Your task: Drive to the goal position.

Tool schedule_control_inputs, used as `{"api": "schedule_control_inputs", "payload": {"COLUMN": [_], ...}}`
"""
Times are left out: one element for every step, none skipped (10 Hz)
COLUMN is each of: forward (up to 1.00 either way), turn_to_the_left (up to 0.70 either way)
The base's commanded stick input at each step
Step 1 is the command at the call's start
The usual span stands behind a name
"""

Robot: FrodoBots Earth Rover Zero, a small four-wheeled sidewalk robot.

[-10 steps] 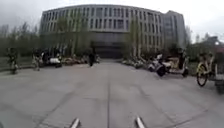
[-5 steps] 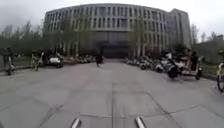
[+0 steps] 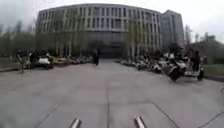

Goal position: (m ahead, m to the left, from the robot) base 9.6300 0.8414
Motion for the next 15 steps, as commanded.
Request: {"api": "schedule_control_inputs", "payload": {"forward": [1.00,1.00,1.00,1.00,1.00,1.00,1.00,1.00,1.00,1.00,1.00,1.00,1.00,1.00,1.00], "turn_to_the_left": [-0.27,-0.01,0.06,0.06,0.06,0.06,0.06,0.06,0.06,0.06,0.06,-0.25,-0.34,-0.34,-0.33]}}
